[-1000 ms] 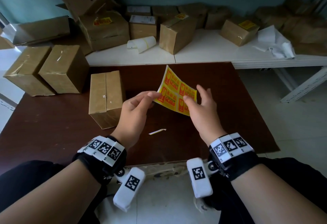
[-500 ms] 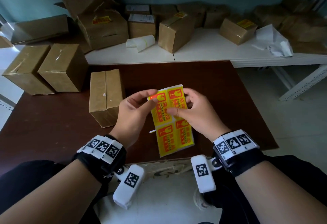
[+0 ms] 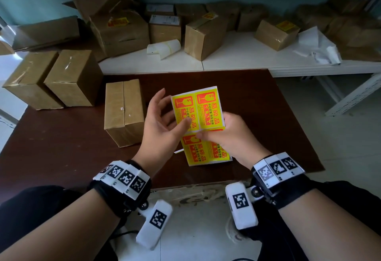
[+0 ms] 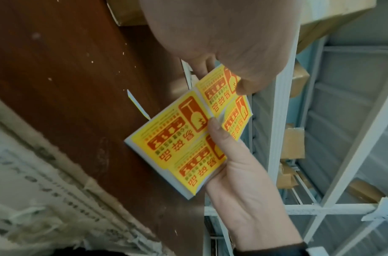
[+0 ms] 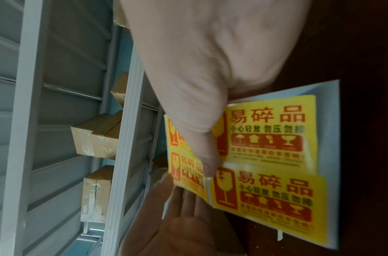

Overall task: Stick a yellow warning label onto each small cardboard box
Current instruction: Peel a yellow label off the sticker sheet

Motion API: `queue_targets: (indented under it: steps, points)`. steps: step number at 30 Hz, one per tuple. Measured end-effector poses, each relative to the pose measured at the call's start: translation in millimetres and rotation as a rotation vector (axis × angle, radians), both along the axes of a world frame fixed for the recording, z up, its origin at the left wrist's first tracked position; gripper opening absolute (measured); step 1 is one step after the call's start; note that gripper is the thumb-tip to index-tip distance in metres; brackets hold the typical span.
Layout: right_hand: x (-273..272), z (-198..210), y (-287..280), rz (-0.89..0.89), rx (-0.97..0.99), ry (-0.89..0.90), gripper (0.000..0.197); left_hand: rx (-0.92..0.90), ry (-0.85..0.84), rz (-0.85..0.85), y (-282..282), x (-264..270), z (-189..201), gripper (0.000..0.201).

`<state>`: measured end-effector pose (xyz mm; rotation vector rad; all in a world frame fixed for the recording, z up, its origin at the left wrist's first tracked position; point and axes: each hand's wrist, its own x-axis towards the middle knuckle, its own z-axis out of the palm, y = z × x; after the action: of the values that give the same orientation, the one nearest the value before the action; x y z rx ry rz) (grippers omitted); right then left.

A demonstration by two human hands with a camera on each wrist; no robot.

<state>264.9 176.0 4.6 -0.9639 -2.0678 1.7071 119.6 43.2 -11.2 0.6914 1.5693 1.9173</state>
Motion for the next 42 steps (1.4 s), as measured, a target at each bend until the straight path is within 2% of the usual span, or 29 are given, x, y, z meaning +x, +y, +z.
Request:
queue_targets:
  steps: [3,5,9,12,16,20,24,29,34,36,40,42]
  points:
    - [-4,-3,-2,-0.042,0.046,0.018,0.036,-0.102,-0.043,-0.069,-1,5,-2,0.122]
    - [-6,-4,-6,-0.042,0.065,0.02,0.032,-0.144,-0.095,-0.092,1,8,-6,0.127]
    - [-8,-7,-16,0.037,0.096,0.01,0.037,-0.155,-0.142,-0.05,4,10,-13,0.083]
    - [-6,-4,-17,0.075,0.071,0.02,0.041,-0.169,-0.143,-0.057,4,6,-15,0.059]
    - [0,2,-8,0.1,0.02,0.003,0.038,-0.177,-0.142,-0.026,3,1,-14,0.042]
    - [7,0,2,0.145,-0.044,-0.082,0.024,-0.174,-0.116,0.03,4,-1,-17,0.038]
    - [7,0,3,0.057,-0.08,-0.035,0.015,-0.205,-0.043,0.072,7,4,-18,0.047]
    - [5,7,1,-0.07,-0.141,0.024,0.018,-0.188,-0.11,-0.01,7,6,-19,0.052]
    - [10,12,7,0.075,-0.136,-0.138,0.018,-0.184,-0.049,0.08,7,1,-20,0.047]
    - [11,11,10,0.073,-0.11,-0.183,0.016,-0.169,-0.008,0.09,7,0,-21,0.049]
    - [10,11,10,-0.119,-0.106,-0.14,0.008,-0.196,0.193,0.026,7,1,-29,0.072]
    - [10,11,9,-0.215,-0.095,-0.105,0.013,-0.35,0.362,-0.067,6,2,-32,0.103]
